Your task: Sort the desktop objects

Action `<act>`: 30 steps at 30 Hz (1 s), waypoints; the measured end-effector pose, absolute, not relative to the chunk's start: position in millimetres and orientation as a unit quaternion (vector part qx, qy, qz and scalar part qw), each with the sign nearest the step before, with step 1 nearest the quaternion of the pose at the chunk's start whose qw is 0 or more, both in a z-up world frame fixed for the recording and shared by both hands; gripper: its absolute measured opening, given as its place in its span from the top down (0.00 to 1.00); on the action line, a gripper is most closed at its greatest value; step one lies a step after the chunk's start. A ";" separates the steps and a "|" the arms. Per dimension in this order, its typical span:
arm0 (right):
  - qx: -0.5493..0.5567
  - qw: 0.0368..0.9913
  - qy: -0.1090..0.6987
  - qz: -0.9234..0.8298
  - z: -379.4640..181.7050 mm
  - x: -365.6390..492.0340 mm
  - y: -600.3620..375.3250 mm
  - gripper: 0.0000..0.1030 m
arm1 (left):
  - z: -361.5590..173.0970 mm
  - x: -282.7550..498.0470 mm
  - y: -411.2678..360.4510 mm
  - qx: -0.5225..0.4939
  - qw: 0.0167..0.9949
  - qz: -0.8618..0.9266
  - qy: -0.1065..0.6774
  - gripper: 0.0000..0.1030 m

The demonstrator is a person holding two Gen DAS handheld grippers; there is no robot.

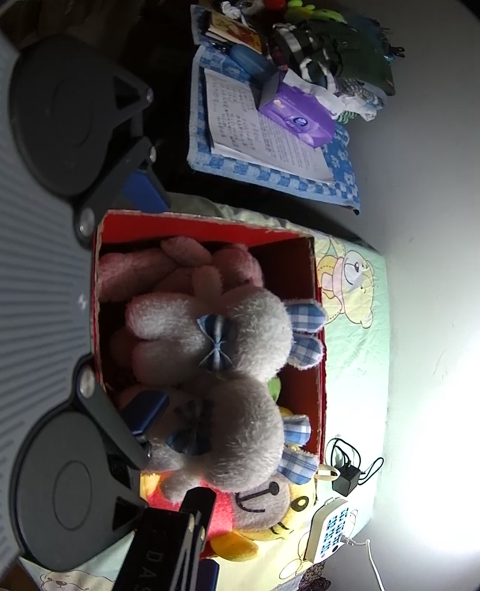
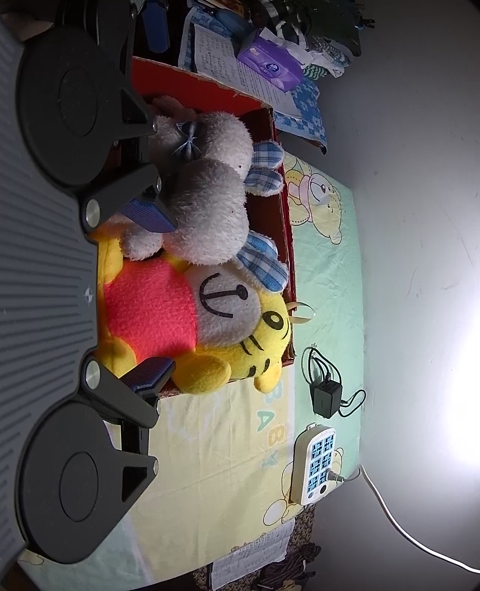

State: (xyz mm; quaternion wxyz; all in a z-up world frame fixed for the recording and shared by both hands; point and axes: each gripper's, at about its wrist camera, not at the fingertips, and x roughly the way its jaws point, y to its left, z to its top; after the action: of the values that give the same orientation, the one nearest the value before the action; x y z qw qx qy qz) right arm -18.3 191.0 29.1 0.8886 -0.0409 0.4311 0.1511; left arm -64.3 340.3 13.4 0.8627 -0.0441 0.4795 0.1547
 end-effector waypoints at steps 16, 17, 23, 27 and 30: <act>-0.041 0.888 0.432 0.151 28.3 -16.1 194.7 0.25 | 12.9 -61.5 343.8 -0.046 0.867 0.150 0.474 0.00; -0.041 0.888 0.432 0.151 28.6 -15.5 195.5 0.25 | 13.2 -61.3 344.2 -0.046 0.867 0.150 0.473 0.00; -0.043 0.889 0.430 0.152 29.7 -13.7 198.7 0.25 | 14.4 -61.2 346.6 -0.049 0.867 0.150 0.472 0.00; -0.039 0.887 0.433 0.153 28.7 -13.7 199.4 0.25 | 14.5 -61.9 346.7 -0.047 0.867 0.151 0.473 0.00; -0.038 0.887 0.434 0.153 28.5 -15.1 200.6 0.25 | 13.7 -63.2 349.2 -0.049 0.866 0.152 0.474 0.00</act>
State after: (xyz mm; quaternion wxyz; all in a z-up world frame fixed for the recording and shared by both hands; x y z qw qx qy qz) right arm -15.1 200.6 28.5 0.8871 -0.0376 0.4338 0.1532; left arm -63.2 349.2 13.7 0.8660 -0.0488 0.4738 0.1524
